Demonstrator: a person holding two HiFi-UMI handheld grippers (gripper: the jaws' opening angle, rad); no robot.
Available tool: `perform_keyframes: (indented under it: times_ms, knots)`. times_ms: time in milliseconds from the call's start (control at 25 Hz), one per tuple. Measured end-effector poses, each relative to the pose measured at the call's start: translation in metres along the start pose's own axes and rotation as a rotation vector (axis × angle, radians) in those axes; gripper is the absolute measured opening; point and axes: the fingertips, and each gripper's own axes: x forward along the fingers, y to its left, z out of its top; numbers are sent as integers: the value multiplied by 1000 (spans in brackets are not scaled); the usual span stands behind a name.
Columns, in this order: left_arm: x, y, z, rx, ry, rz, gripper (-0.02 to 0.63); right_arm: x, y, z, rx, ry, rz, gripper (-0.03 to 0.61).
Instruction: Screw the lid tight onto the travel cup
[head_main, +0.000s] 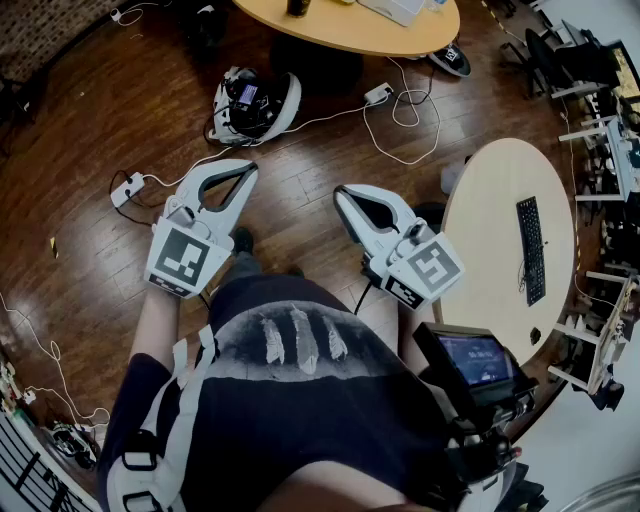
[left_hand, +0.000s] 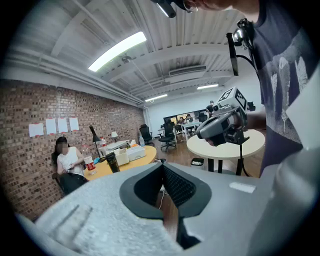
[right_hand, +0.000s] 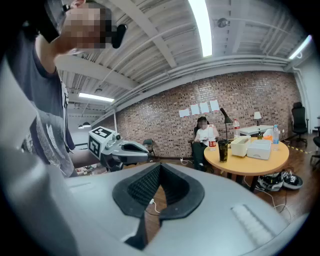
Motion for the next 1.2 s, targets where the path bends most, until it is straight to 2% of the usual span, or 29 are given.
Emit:
perform_keyframes:
  times_ms: [120,240,640,880,1200]
  knots:
    - [-11,37,-3,-16,-17,10,2,32,4,15,-46,7,-11,6]
    - [-20,69,-10,-33,-36,17,2,62,7,24,-50,5,-20,6]
    - [-37,147,-34,-73,-100,-5,2,144,17,43,-93,64,-61,6]
    - [-39,166,-37,-102,-127,4,3,167,19,46,-107,109,-42,6]
    - [-41,181,-44,-115,-104,50,2,195,15,48,-113,116,30,6]
